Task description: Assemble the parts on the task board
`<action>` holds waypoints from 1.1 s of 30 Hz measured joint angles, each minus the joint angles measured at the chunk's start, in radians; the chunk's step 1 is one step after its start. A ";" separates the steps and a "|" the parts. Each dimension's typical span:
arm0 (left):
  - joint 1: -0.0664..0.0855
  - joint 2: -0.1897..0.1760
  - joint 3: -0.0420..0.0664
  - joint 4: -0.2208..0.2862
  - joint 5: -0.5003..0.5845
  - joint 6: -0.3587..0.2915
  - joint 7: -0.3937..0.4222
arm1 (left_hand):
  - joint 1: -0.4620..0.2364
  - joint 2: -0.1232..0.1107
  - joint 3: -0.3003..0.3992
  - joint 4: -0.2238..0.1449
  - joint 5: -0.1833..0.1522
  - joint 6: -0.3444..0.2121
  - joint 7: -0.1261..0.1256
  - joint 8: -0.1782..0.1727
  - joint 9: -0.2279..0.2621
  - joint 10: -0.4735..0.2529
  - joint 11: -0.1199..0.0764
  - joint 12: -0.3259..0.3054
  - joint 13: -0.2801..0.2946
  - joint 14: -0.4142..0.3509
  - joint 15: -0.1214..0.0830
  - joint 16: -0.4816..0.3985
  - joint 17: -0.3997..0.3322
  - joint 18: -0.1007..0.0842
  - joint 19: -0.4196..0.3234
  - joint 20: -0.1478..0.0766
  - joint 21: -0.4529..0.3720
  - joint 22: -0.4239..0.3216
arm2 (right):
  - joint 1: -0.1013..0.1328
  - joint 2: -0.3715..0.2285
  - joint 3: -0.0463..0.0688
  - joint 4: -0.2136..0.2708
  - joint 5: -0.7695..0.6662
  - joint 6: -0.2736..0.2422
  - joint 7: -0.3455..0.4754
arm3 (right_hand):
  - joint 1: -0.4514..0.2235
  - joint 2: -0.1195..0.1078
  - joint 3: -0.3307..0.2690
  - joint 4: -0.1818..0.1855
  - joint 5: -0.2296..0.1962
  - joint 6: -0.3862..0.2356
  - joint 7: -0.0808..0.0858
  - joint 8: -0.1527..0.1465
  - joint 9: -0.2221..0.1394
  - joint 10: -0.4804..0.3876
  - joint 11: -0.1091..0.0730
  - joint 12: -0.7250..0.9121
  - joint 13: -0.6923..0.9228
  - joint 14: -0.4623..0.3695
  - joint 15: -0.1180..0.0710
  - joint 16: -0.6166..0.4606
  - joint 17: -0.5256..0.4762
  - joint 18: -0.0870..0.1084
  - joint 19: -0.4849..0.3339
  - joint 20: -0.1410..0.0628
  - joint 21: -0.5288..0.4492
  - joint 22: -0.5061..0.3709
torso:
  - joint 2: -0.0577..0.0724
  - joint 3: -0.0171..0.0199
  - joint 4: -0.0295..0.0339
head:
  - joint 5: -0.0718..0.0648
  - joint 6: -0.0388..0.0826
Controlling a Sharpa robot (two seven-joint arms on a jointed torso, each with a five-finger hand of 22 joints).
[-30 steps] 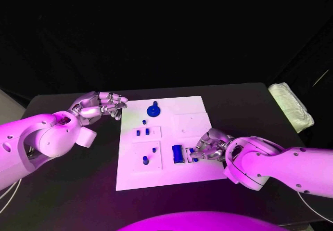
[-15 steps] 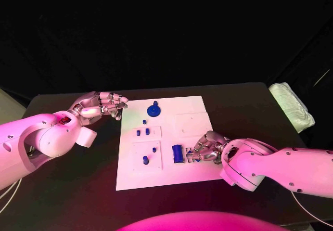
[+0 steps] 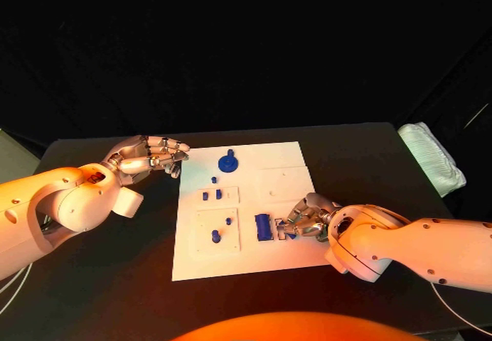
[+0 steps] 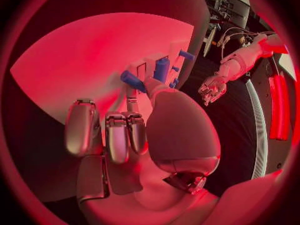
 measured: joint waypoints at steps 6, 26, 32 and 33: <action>0.000 0.000 0.000 0.000 0.000 0.000 -0.001 | 0.000 0.000 0.000 0.000 0.000 0.000 0.000 0.000 0.000 0.000 0.000 0.000 -0.001 0.000 0.000 0.000 0.000 0.000 0.000 0.000 0.000 0.000 | 0.000 0.001 0.000 0.000 -0.001 -0.004 0.004 | -0.022 0.020 0.016 0.010 -0.002 0.007 0.000 0.009 0.004 0.000 0.000 0.000 0.000 0.000 0.000 0.000 0.000 0.000 0.000 0.000 0.006 0.000 | 0.000 0.0003 -0.0002 | 0.000 0.000; 0.000 -0.001 0.000 0.000 -0.001 0.002 -0.009 | -0.004 0.004 0.000 0.000 0.000 0.000 0.000 0.000 0.001 -0.004 0.004 0.000 -0.001 0.000 0.000 -0.004 0.001 0.000 0.000 0.000 0.000 0.000 | 0.003 0.001 0.000 -0.003 -0.002 0.018 0.009 | -0.121 0.005 0.022 0.034 -0.001 0.019 -0.012 0.025 0.011 0.000 0.000 0.000 0.000 -0.004 -0.003 0.000 0.000 0.000 0.000 -0.007 0.009 0.000 | 0.000 0.0003 -0.0004 | 0.004 -0.005; 0.000 0.000 0.000 0.000 -0.001 0.003 -0.011 | -0.004 0.004 0.000 0.000 0.000 0.000 0.000 0.000 0.001 -0.004 0.004 0.000 -0.001 0.000 0.000 -0.004 0.001 0.000 0.000 0.000 0.000 0.000 | 0.004 0.005 0.000 -0.007 -0.010 0.031 0.004 | -0.131 0.003 0.022 0.034 -0.001 0.019 -0.012 0.025 0.012 0.000 0.000 0.000 0.000 -0.004 -0.003 0.000 0.000 0.000 0.000 -0.007 0.009 0.000 | 0.000 0.0002 0.0001 | 0.005 -0.005; 0.000 0.000 0.000 0.000 -0.001 0.003 -0.011 | -0.004 0.004 0.000 0.000 0.000 0.000 0.000 0.000 0.001 -0.004 0.004 0.000 -0.001 0.000 0.000 -0.004 0.001 0.000 0.000 0.000 0.000 0.000 | 0.004 0.006 0.000 -0.007 -0.012 0.033 0.004 | -0.131 0.004 0.022 0.034 -0.001 0.018 -0.011 0.025 0.012 0.000 0.000 0.000 0.000 -0.004 -0.003 0.000 0.000 0.000 0.000 -0.007 0.009 0.000 | 0.000 0.0002 0.0001 | 0.005 -0.004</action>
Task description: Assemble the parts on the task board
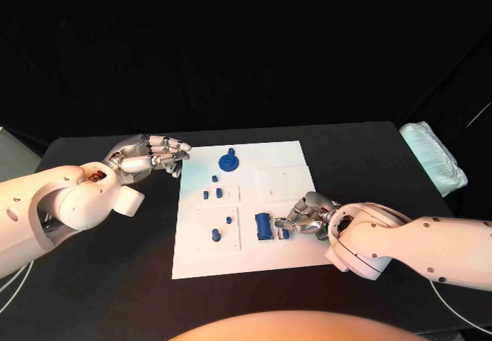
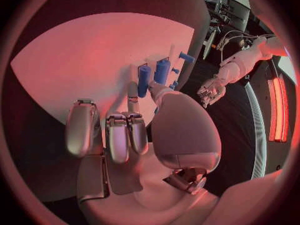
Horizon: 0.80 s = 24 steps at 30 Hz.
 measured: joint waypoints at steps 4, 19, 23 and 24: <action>0.000 0.000 0.000 0.000 0.000 0.001 -0.001 | 0.000 0.000 0.000 0.000 0.000 0.000 0.000 0.000 0.000 0.000 0.000 0.000 0.000 0.000 0.000 0.000 0.000 0.000 0.000 0.000 0.000 0.000 | 0.000 0.004 0.000 0.000 -0.005 0.007 -0.001 | -0.014 -0.014 0.000 0.000 0.000 -0.003 0.003 0.000 0.000 0.000 0.000 0.000 0.000 0.000 0.000 0.000 0.000 0.000 0.000 0.000 0.000 0.000 | 0.000 -0.0002 0.0000 | 0.001 0.000; 0.000 0.000 0.000 0.000 -0.001 0.002 -0.005 | 0.000 0.000 0.000 0.000 0.000 0.000 0.000 0.000 0.000 0.000 0.000 0.000 0.000 0.000 0.000 0.000 0.000 0.000 0.000 0.000 0.000 0.001 | 0.000 0.006 0.000 -0.002 -0.016 0.015 -0.001 | -0.052 -0.031 -0.024 0.007 0.000 -0.003 0.003 0.000 0.000 0.000 0.000 0.000 0.000 0.000 0.000 0.000 0.000 0.000 0.000 0.000 -0.004 0.000 | 0.000 0.0000 -0.0001 | 0.002 0.001; 0.000 0.000 0.000 0.000 -0.001 0.003 -0.005 | -0.004 0.004 0.003 0.003 0.000 -0.004 0.004 0.000 0.001 0.000 0.000 0.000 -0.001 0.000 0.000 0.000 0.000 0.000 0.000 0.000 0.000 0.001 | 0.000 0.006 0.000 -0.002 -0.017 0.016 -0.001 | -0.071 -0.032 -0.043 0.007 0.000 -0.003 0.003 0.003 0.000 0.000 0.000 0.000 0.000 0.000 0.000 0.000 0.000 0.000 0.000 0.000 -0.004 0.000 | 0.000 0.0001 -0.0004 | 0.002 0.001; 0.000 0.000 0.000 0.000 -0.002 0.003 -0.006 | -0.004 0.004 0.003 0.003 0.000 -0.004 0.004 0.000 0.001 0.000 0.000 0.000 -0.001 0.000 0.000 0.000 0.001 0.000 0.000 0.000 0.000 0.001 | 0.000 0.006 0.000 -0.002 -0.018 0.017 0.000 | -0.071 -0.032 -0.044 0.007 0.000 -0.003 0.003 0.003 0.000 0.000 0.000 0.000 0.000 0.000 0.000 0.000 0.000 0.000 0.000 0.000 -0.004 0.000 | 0.000 0.0001 -0.0004 | 0.002 0.001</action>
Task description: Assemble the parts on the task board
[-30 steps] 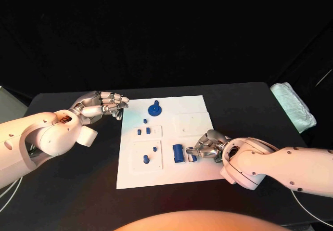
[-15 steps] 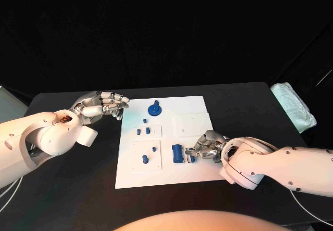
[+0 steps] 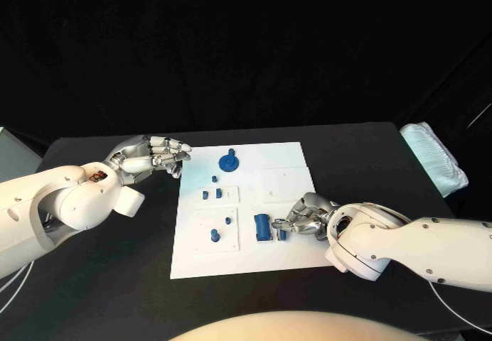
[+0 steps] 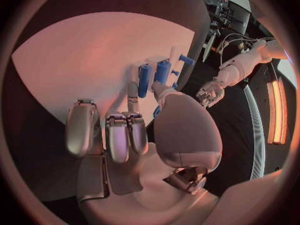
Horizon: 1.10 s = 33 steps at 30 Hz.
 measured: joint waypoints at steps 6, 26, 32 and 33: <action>0.000 0.000 0.000 0.000 0.000 0.000 -0.001 | 0.000 0.000 0.000 0.000 0.000 0.000 0.000 0.000 0.000 0.000 0.000 0.000 0.000 0.000 0.000 0.000 0.000 0.000 0.000 0.000 0.000 0.000 | 0.000 -0.001 0.000 0.000 -0.001 0.002 0.001 | -0.011 -0.002 -0.017 0.001 0.000 0.000 0.000 0.000 0.000 0.000 0.000 0.000 0.000 0.000 0.000 0.000 0.000 0.000 0.000 0.000 0.000 0.001 | 0.000 0.0001 0.0000 | 0.000 0.000; 0.000 -0.001 0.000 -0.001 -0.003 0.002 -0.004 | 0.000 0.000 0.000 0.000 0.000 0.000 0.000 0.000 0.000 0.000 0.000 0.000 0.000 0.000 0.000 0.000 0.000 0.000 0.000 0.000 0.000 0.000 | 0.000 -0.024 0.000 0.022 -0.005 0.013 0.035 | 0.000 0.008 -0.015 -0.006 0.004 -0.001 0.001 0.000 0.000 0.000 0.000 0.000 0.000 0.000 0.000 0.000 0.000 0.000 0.000 0.000 -0.005 0.000 | 0.000 0.0001 -0.0001 | 0.003 0.002; 0.000 0.000 0.000 -0.001 -0.004 0.003 -0.005 | 0.000 0.000 0.000 0.000 0.006 0.000 0.000 0.000 0.001 0.000 0.000 0.000 0.000 0.000 0.000 0.000 0.000 0.000 0.000 0.000 0.000 0.000 | 0.001 -0.029 0.000 0.028 -0.011 0.013 0.053 | 0.006 0.014 -0.011 -0.010 0.004 -0.001 0.001 0.000 0.000 0.000 0.000 0.000 0.000 0.000 0.000 0.000 0.000 0.000 0.000 0.000 -0.005 0.000 | 0.000 0.0003 -0.0001 | 0.003 0.003; 0.000 0.000 0.000 -0.001 -0.004 0.003 -0.006 | 0.000 0.000 0.000 0.000 0.006 0.000 0.000 0.000 0.001 0.000 0.000 0.000 0.000 0.000 0.000 0.000 0.000 0.000 0.000 0.000 0.000 0.000 | 0.001 -0.030 0.000 0.029 -0.012 0.013 0.055 | 0.006 0.014 -0.011 -0.010 0.004 -0.001 0.001 0.000 0.000 0.000 0.000 0.000 0.000 0.000 0.000 0.000 0.000 0.000 0.000 0.000 -0.005 0.000 | 0.000 0.0003 -0.0002 | 0.003 0.003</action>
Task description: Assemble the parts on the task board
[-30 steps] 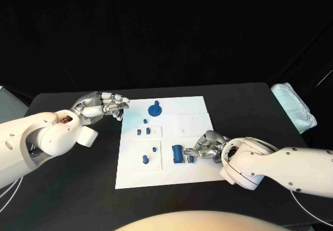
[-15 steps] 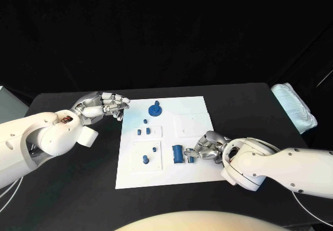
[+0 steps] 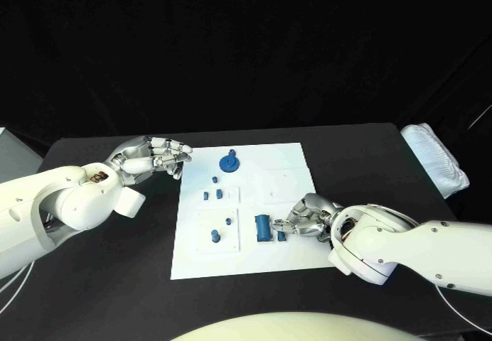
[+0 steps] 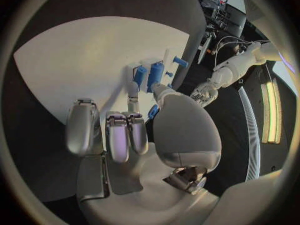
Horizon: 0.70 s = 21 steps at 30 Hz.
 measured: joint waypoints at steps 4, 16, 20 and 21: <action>0.000 0.000 0.000 0.000 -0.001 0.001 -0.001 | 0.000 0.000 0.000 0.000 0.000 0.000 0.000 0.000 0.000 0.000 0.000 0.000 0.000 0.000 0.000 0.000 0.000 0.000 0.000 0.000 0.000 0.000 | 0.001 -0.002 0.000 0.002 -0.007 0.000 0.007 | 0.004 0.004 0.002 -0.002 0.000 0.000 0.000 0.000 0.000 0.000 0.000 0.000 0.001 0.000 0.000 0.000 0.000 0.000 0.000 0.000 0.000 0.000 | 0.000 0.0000 0.0000 | 0.000 0.001; 0.000 0.000 0.000 0.000 -0.001 0.002 -0.003 | 0.000 0.000 0.000 0.000 0.000 0.000 0.000 0.000 0.000 0.000 0.000 0.000 0.000 0.000 0.000 0.000 0.001 0.000 0.000 0.000 0.000 0.000 | 0.004 -0.007 0.001 -0.007 -0.051 0.036 0.006 | 0.121 -0.040 0.050 -0.075 0.000 0.000 0.000 0.000 -0.003 0.000 0.000 0.000 0.001 0.004 -0.004 0.000 0.000 0.000 0.000 0.000 -0.004 0.000 | 0.000 -0.0004 0.0007 | -0.001 0.001; 0.000 -0.001 0.000 0.000 -0.002 0.002 -0.004 | 0.000 0.000 0.000 0.000 0.000 0.000 0.000 0.000 0.000 0.000 0.000 0.000 0.000 0.000 0.000 0.000 0.001 0.000 0.000 0.000 0.000 0.000 | 0.005 -0.008 0.001 -0.006 -0.065 0.059 0.005 | 0.128 -0.046 0.044 -0.080 0.000 0.000 0.000 0.000 -0.004 0.000 0.000 0.000 0.001 0.004 -0.004 0.000 0.000 0.000 0.000 0.000 -0.004 0.000 | 0.000 -0.0003 0.0006 | 0.000 0.000; 0.000 -0.001 0.000 0.000 -0.002 0.002 -0.004 | 0.000 0.000 0.000 0.000 0.000 0.000 0.000 0.000 0.000 0.000 0.000 0.000 0.000 0.000 0.000 0.000 0.001 0.000 0.000 0.000 0.000 0.000 | 0.005 -0.008 0.001 -0.005 -0.068 0.063 0.005 | 0.129 -0.048 0.044 -0.080 0.000 0.000 0.000 0.000 -0.004 0.000 0.000 0.000 0.001 0.004 -0.004 0.000 0.000 0.000 0.000 0.000 -0.004 0.000 | 0.000 -0.0004 0.0005 | 0.000 0.000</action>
